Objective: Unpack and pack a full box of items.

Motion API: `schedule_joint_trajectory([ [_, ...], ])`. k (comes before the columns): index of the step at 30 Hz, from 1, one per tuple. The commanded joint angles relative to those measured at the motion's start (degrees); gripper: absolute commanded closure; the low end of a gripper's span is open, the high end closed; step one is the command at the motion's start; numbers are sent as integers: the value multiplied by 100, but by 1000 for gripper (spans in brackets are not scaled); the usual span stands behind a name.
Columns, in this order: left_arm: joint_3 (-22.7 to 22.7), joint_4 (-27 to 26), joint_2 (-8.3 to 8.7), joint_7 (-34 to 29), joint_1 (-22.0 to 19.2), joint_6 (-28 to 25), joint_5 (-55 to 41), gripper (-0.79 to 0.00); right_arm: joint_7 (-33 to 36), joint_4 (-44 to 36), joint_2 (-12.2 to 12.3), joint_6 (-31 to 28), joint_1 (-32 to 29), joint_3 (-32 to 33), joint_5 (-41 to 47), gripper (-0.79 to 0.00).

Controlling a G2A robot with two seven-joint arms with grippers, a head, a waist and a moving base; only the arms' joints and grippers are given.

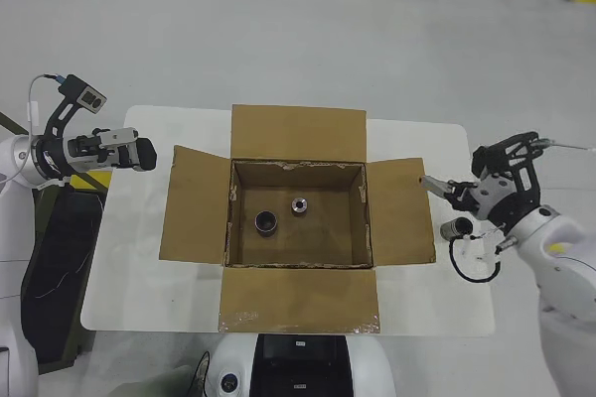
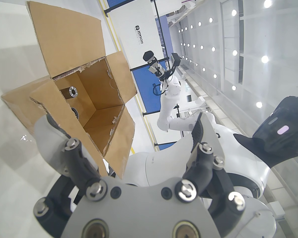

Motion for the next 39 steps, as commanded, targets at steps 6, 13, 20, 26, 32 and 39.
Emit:
schedule_joint_trajectory([
  [6, 0, 0, 0, 0, 0, 0, 0, -785, 135, -198, -4, 14, 300, -639, 32, -785],
  [13, 0, 0, 0, 0, 0, 0, 0, -785, 177, -242, -33, -97, 600, -1532, -118, -785],
  [20, 0, 0, 0, 0, 0, 0, 0, -785, 82, -26, -85, -48, 797, -2311, -288, -785],
  [26, 0, 0, 0, 0, 0, 0, 0, -785, 61, 143, -113, -103, 846, -2750, -380, -785],
  [32, 0, 0, 0, 0, 0, 0, 0, -785, 70, 411, -147, -207, 972, -3143, -446, -785],
  [39, 0, 0, 0, 0, 0, 0, 0, -785, 37, 506, -157, -255, 1039, -3236, -522, -785],
])
